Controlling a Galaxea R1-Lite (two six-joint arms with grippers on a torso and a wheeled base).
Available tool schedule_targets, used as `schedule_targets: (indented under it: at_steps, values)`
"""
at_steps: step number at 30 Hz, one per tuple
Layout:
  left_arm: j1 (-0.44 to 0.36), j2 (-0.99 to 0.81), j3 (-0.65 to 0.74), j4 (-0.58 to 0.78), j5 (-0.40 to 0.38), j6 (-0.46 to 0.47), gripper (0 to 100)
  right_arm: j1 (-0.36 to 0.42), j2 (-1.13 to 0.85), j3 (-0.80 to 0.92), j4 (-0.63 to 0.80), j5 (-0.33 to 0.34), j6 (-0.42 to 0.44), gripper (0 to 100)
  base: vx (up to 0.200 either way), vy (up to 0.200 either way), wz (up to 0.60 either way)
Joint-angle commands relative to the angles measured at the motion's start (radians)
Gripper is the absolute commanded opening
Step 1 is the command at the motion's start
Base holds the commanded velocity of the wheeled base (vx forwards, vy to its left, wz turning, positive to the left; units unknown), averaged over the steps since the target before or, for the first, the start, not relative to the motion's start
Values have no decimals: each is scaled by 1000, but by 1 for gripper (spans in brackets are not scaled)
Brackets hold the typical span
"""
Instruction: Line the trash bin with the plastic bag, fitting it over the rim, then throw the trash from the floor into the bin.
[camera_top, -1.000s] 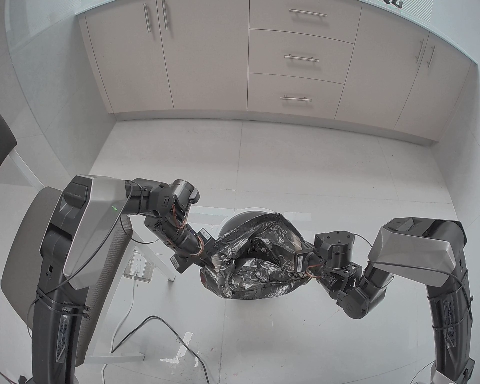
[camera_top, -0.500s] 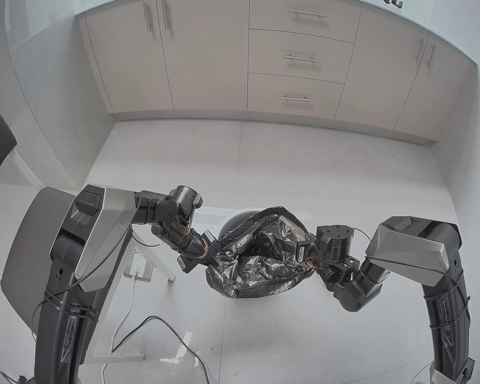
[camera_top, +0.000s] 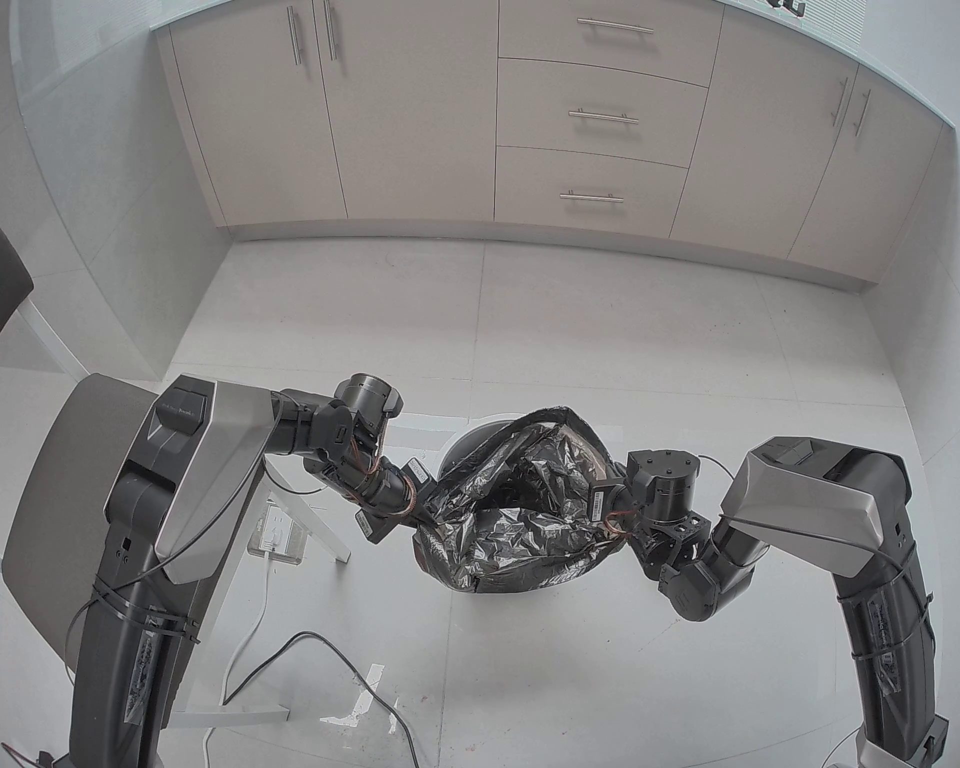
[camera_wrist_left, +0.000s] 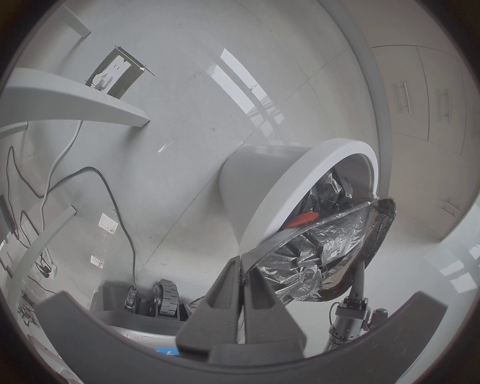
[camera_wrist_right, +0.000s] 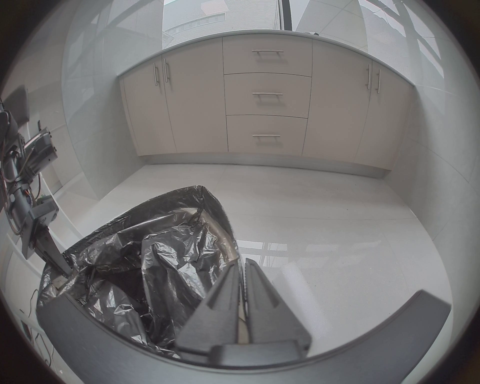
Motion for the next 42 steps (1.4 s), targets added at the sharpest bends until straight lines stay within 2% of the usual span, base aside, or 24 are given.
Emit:
schedule_targets:
  at_steps: [1, 12, 26, 30, 42]
  values:
    - [4, -3, 1, 1, 1, 0, 0, 2, 9, -3, -1, -9, -5, 100, 0, 0, 0]
    - [1, -43, 1, 1, 1, -2, 0, 0, -37, -35, 10, -11, -11, 100, 0, 0, 0]
    - [26, -11, 1, -74, 0, 3, 0, -18, -10, -242, 182, -11, -92, 100, 0, 0, 0]
    - [30, 3, 1, -111, 0, 12, 0, -18, 10, -302, 240, -11, -92, 100, 0, 0, 0]
    - [41, 26, 1, -125, 0, 15, 0, -41, 63, -405, 289, -11, -92, 100, 0, 0, 0]
